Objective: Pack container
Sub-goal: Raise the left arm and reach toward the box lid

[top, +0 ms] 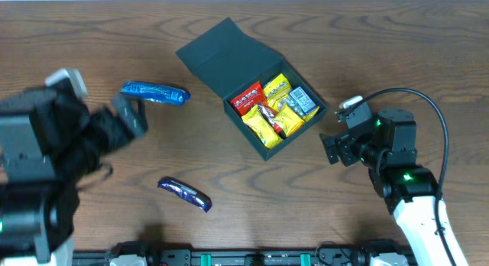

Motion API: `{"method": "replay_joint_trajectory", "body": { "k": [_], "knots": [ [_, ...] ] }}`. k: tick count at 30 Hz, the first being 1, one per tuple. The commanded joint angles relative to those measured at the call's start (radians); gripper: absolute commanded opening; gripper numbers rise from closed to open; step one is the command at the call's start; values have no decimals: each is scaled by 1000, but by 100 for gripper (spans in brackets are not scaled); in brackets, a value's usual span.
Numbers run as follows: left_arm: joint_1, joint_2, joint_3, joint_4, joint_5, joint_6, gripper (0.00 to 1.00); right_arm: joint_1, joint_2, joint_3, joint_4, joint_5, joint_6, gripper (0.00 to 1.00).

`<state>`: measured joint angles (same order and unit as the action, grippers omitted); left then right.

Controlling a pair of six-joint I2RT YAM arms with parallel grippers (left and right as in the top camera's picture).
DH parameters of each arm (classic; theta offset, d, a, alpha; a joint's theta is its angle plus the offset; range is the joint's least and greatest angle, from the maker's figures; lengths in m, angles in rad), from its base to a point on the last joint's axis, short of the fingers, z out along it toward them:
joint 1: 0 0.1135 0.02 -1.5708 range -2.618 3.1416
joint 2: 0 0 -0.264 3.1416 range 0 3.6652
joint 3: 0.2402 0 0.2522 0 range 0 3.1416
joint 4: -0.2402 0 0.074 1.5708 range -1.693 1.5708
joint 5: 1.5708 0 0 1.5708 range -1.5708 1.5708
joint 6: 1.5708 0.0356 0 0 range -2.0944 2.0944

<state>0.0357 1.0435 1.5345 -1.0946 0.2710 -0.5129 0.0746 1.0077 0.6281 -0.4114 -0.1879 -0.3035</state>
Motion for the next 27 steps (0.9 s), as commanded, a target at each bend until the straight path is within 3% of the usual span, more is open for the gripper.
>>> {"method": "replay_joint_trajectory", "body": {
  "k": [1, 4, 6, 10, 12, 14, 16, 19, 23, 27],
  "knots": [
    [1, 61, 11, 95, 230, -263, 95, -9, -1, -2, -1, -11, -11, 99],
    [-50, 151, 5, 297, 383, -326, 96, -9, -1, -2, -1, -11, -11, 99],
    [-118, 229, 5, 406, 384, -393, 95, -9, -1, -2, -1, -11, -11, 99],
    [-235, 343, 5, 602, 406, -384, 96, -9, -1, -2, -1, -11, -11, 99],
    [-315, 414, 5, 674, 342, -383, 96, -9, -1, -2, -1, -11, -11, 99],
    [-370, 457, 5, 593, 218, -564, 98, -9, -1, -2, -1, -11, -11, 99],
    [-416, 497, 5, 533, 142, -671, 80, -9, -1, -2, -1, -11, -11, 99],
    [-481, 557, 5, 509, 107, -766, 73, -9, -1, -2, -1, -11, -11, 99],
    [-548, 625, 5, 508, 10, -830, 9, -9, -1, -2, -1, -11, -11, 99],
    [-582, 682, 5, 494, -136, -871, 6, -9, -1, -2, -1, -11, -11, 99]
  ]
}}
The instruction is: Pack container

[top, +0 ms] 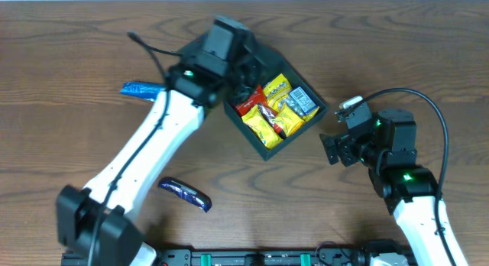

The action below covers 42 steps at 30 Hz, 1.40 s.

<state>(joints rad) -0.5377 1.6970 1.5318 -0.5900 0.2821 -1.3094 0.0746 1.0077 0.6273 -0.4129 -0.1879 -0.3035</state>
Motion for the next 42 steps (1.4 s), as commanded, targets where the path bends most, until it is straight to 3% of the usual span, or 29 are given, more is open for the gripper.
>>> {"method": "replay_joint_trajectory", "body": {
  "k": [1, 7, 27, 42],
  "knots": [
    [-10, 38, 8, -17, -166, -91, 6, -9, -1, -2, 1, -11, -11, 99],
    [-7, 100, 8, -136, -256, -172, 5, -9, -1, -2, 1, -11, -11, 99],
    [16, 282, 8, -156, -317, -171, 6, -9, -1, -2, 1, -11, -11, 99],
    [35, 308, 8, -154, -547, 48, 6, -9, -1, -2, 1, -11, -11, 99]
  ]
}}
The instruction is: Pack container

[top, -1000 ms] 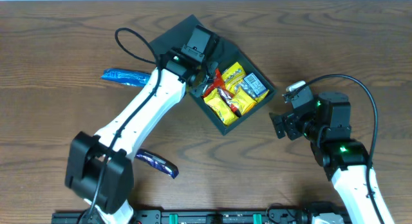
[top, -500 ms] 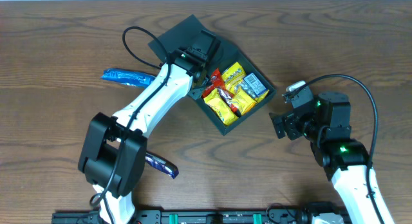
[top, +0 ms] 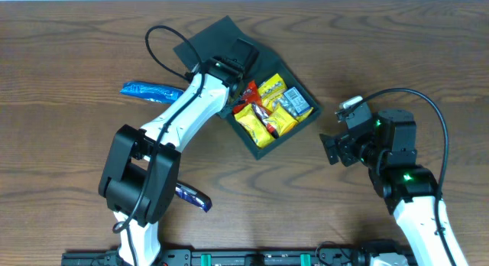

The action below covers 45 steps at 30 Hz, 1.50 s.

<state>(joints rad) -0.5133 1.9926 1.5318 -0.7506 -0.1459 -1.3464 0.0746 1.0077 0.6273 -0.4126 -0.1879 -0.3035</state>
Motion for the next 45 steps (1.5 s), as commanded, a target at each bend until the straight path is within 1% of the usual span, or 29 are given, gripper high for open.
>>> {"method": "replay_joint_trajectory", "body": {
  "k": [1, 8, 13, 17, 21, 23, 26, 30, 34, 37, 41, 43, 45],
  "knots": [
    [11, 12, 8, 16, -130, 105, 6, -9, -1, -2, 0, -11, -11, 99],
    [12, 58, 8, 96, -258, 298, 6, -9, -1, -2, 0, -11, -11, 99],
    [22, 128, 8, 172, -258, 316, 6, -9, -1, -2, 0, -11, -11, 99],
    [32, 135, 8, 229, -289, 342, 6, -9, -1, -2, 0, -11, -11, 99],
    [42, 135, 8, 303, -310, 466, 6, -9, -1, -2, 0, -11, -11, 99],
    [46, 135, 8, 328, -317, 497, 5, -9, -1, -2, 0, -11, -11, 99],
    [55, 135, 8, 364, -357, 499, 5, -9, -1, -2, 0, -11, -11, 99],
    [60, 133, 10, 389, -356, 513, 6, -9, -1, -2, 0, -11, -11, 99],
    [60, 85, 10, 369, -265, 502, 6, -9, -1, -2, 0, -11, -11, 99],
    [60, 15, 10, 354, -230, 441, 6, -9, -1, -2, 0, -11, -11, 99],
    [60, -110, 10, 309, -224, 385, 5, -9, -1, -2, 0, -11, -11, 99],
    [61, -178, 10, 241, -229, 338, 6, -9, -1, -2, 0, -11, -11, 99],
    [65, -239, 10, 134, -251, 231, 6, -9, -1, -2, 0, -11, -11, 99]
  ]
}}
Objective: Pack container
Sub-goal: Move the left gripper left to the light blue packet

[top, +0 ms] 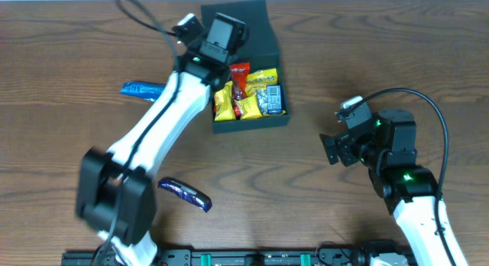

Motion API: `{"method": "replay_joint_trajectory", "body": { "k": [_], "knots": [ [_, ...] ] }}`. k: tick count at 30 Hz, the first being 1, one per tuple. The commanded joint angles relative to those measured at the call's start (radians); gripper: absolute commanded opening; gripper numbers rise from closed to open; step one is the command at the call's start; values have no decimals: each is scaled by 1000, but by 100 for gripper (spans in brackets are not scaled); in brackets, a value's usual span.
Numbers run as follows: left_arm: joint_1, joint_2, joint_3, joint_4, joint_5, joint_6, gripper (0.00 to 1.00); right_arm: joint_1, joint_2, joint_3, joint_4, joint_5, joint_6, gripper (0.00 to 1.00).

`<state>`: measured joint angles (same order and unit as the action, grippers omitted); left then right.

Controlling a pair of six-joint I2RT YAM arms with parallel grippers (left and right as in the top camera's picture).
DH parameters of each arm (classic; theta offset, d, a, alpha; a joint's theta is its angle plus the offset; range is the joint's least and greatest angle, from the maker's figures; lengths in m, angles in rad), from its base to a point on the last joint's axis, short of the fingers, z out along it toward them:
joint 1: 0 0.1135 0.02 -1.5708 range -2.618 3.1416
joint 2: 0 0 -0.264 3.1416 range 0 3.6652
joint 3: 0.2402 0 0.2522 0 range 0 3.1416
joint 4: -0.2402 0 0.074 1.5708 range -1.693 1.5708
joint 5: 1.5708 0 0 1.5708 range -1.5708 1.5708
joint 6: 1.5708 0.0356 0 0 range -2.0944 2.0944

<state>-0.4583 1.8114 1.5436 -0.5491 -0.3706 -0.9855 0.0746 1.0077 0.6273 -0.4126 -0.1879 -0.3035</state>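
The black box (250,128) sits square at the table's far middle, its lid (256,21) open toward the far edge. Yellow, red and silver snack packs (248,94) fill it. My left arm reaches across from the near left, and the left gripper (228,52) is at the box's far left corner by the lid hinge, its fingers hidden under the wrist. One blue wrapped bar (139,89) lies left of the arm. A second one (185,193) lies near the front. My right gripper (328,148) hangs to the right of the box, apart from it.
The left arm's white link (153,128) runs diagonally over the table's left half, partly covering the far blue bar. The right arm's black cable (428,105) loops over the right side. A rail (244,258) runs along the front edge.
The box has turned from a diagonal pose to square and sits farther back and to the left. My left gripper has stayed at its lid side. The right arm is unmoved.
At first my left gripper was at the far left near one blue bar, with the box diagonal at centre. Then it was over the box's lid corner. Later the box had turned slightly, and now it sits square and farther back. Both blue bars stayed put.
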Motion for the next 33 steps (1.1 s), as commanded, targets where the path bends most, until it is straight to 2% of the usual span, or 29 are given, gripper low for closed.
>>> {"method": "replay_joint_trajectory", "body": {
  "k": [1, 6, 9, 11, 13, 16, 17, 18, 20, 21, 25, 29, 33],
  "knots": [
    [13, -82, -2, -119, -33, -184, 5, -9, -1, -2, 0, -11, -11, 99],
    [33, -164, -2, -326, -26, -435, 6, -9, -1, -2, 0, -11, -11, 99],
    [45, -172, -2, -395, -37, -522, 5, -9, -1, -2, 0, -11, -11, 99],
    [60, -169, -2, -463, -29, -641, 6, -9, -1, -2, 0, -11, -11, 99],
    [83, -169, -2, -531, 4, -748, 12, -9, -1, -2, 0, -11, -11, 99],
    [133, -169, -2, -573, 51, -741, 13, -9, -1, -2, 0, -11, -11, 99],
    [150, -169, -2, -586, 54, -733, 18, -9, -1, -2, 0, -11, -11, 99],
    [163, -169, -2, -592, 55, -717, 30, -9, -1, -2, 0, -11, -11, 99],
    [193, -169, -2, -595, 62, -669, 61, -9, -1, -2, 0, -11, -11, 99],
    [204, -169, -2, -595, 66, -652, 66, -9, -1, -2, 0, -11, -11, 99],
    [260, -164, -2, -581, 94, -630, 71, -9, -1, -2, 0, -11, -11, 99],
    [343, -162, -3, -521, 245, -629, 77, -9, -1, -2, 0, -11, -11, 99],
    [397, -139, -4, -489, 317, -630, 80, -9, -1, -2, 0, -11, -11, 99]
  ]
}}
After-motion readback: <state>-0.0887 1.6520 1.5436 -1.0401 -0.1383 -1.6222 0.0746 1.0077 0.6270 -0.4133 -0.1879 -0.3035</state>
